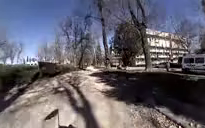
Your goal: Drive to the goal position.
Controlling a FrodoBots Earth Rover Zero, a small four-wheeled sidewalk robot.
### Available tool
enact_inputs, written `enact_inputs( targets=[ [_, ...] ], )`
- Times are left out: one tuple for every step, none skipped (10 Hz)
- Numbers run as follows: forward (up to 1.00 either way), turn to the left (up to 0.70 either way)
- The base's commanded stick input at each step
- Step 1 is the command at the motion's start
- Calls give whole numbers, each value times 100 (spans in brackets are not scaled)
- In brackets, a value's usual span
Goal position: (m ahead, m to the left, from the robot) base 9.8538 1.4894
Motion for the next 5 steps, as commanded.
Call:
enact_inputs(
  targets=[
    [98,11],
    [98,0],
    [98,0],
    [98,0],
    [98,0]
  ],
)
